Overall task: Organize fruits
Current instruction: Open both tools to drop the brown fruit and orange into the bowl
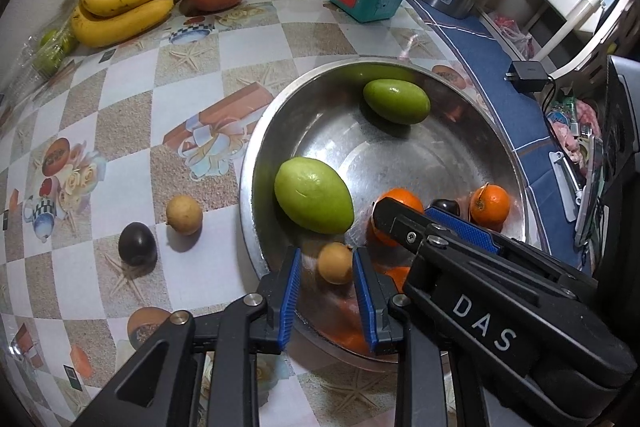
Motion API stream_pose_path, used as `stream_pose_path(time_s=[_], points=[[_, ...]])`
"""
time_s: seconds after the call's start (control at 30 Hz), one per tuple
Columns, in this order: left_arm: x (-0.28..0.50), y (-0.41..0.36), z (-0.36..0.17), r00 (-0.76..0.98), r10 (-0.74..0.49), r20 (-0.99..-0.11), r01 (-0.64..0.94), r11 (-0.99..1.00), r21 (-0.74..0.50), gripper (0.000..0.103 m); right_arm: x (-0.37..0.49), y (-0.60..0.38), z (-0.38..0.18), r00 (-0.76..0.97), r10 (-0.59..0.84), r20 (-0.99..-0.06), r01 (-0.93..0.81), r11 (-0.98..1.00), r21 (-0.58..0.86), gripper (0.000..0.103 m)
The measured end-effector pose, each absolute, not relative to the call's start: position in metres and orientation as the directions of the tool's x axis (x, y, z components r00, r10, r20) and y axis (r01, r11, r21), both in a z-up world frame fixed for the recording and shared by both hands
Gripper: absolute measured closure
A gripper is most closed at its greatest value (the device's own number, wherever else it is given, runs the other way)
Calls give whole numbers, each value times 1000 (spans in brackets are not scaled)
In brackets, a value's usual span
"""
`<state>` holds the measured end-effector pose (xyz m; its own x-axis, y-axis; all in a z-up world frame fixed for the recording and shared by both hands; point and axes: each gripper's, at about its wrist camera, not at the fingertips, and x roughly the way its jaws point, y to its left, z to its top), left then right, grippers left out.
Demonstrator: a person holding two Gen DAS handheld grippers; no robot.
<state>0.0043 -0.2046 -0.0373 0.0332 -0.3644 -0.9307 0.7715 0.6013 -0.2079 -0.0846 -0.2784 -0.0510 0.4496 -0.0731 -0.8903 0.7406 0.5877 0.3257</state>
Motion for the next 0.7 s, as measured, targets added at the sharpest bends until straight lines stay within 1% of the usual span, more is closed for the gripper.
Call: stream_pose_path(time_s=[0.33,0.7], points=[[14,-197,-24,58,-379,-923,761,615,-205,73,-85,-276,-29,493,-106,-864,725,599,340,63],[48,-172,-20,94,-371,-924,668,711,-218,73,-87,-278,-28,489,-109,-865,728,597,336,63]])
